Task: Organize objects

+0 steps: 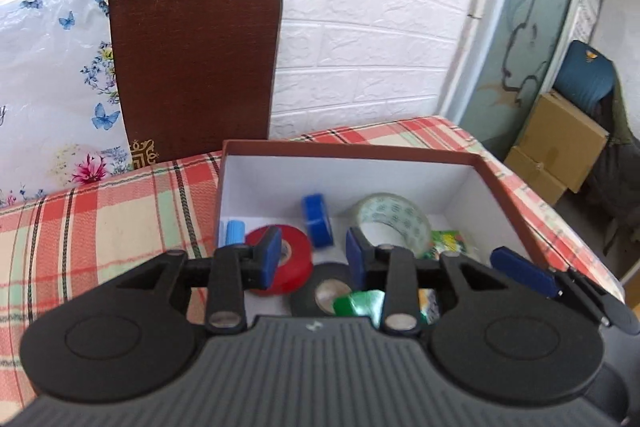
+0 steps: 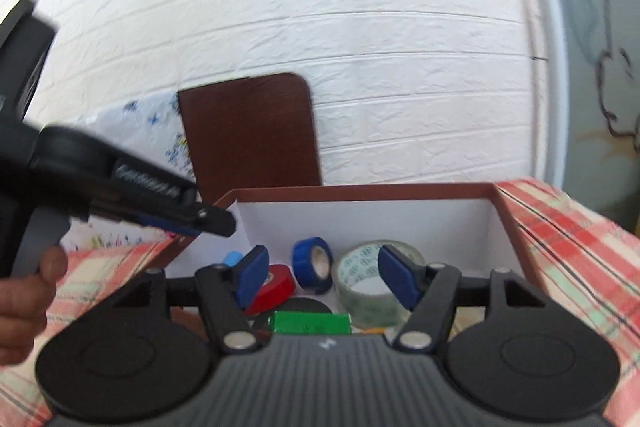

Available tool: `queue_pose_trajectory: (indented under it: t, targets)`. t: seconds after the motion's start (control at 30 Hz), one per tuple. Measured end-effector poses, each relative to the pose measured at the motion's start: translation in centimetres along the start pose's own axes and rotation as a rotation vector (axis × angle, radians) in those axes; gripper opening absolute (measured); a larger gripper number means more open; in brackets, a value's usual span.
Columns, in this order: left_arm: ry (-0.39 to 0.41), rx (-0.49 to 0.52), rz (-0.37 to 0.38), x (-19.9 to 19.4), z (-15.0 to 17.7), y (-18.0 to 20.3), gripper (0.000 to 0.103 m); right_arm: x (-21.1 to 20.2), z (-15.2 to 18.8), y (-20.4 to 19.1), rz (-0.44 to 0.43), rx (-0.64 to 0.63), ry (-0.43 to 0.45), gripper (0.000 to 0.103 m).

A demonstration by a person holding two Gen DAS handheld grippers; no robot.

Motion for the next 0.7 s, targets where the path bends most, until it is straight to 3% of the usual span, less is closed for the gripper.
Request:
queue_pose_trajectory:
  t: [0.43,0.7]
  targets:
    - [-0.051,0.014,-0.039,-3.1,4.3,-0.3,0.044,-5.1,0.5,1.0,0.055,0.023,0.007,0.064]
    - [-0.026,0.018,-0.072,-5.1,6.3,-0.8,0.051,-7.3,0.0,0.7,0.072,0.024,0.031,0.065]
Point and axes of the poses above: each gripper's, at about its wrist camera, not at the fingertips, and x roughly the way its jaws point, y to its right, z to its underside, the point moved 8 cm from there along x, roughly the way its jaws point, and after that the axes turned 2 degrees about -x, right-handed, at the moved point
